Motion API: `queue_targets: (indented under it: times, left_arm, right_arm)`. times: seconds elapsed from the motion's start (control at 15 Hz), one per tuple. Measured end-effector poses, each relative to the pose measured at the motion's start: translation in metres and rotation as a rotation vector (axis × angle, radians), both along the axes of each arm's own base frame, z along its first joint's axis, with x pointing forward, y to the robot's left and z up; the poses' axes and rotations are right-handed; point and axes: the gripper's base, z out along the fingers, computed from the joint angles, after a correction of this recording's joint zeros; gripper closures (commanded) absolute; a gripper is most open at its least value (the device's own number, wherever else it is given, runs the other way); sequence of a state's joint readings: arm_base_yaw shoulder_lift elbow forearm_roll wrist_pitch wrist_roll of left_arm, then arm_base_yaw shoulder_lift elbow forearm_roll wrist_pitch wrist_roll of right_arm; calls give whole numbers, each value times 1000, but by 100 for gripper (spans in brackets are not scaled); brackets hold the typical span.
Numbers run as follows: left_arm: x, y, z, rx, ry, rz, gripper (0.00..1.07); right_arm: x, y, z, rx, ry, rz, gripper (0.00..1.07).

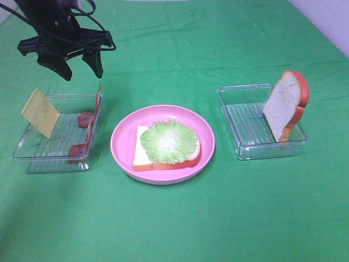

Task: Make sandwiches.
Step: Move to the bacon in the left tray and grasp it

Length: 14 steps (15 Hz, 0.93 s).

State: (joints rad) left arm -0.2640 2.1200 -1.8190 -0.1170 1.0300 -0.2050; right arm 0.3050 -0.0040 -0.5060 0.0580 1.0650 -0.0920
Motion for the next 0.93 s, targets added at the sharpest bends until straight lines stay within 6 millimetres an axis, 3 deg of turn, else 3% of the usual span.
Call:
queue_targets:
  times: [0.2, 0.67, 0.73, 0.93]
  left_arm:
    - [-2, -18, -15, 2, 25, -25, 43]
    - [6, -21, -37, -3, 28, 14, 43]
    - [8, -20, -47, 21, 43, 12, 43]
    - [12, -19, -51, 32, 15, 12, 43]
  right_arm:
    - [0, 0, 0, 0, 0, 0, 37]
    - [0, 0, 0, 0, 0, 0, 37]
    - [0, 0, 0, 0, 0, 0, 37]
    - [0, 0, 0, 0, 0, 0, 37]
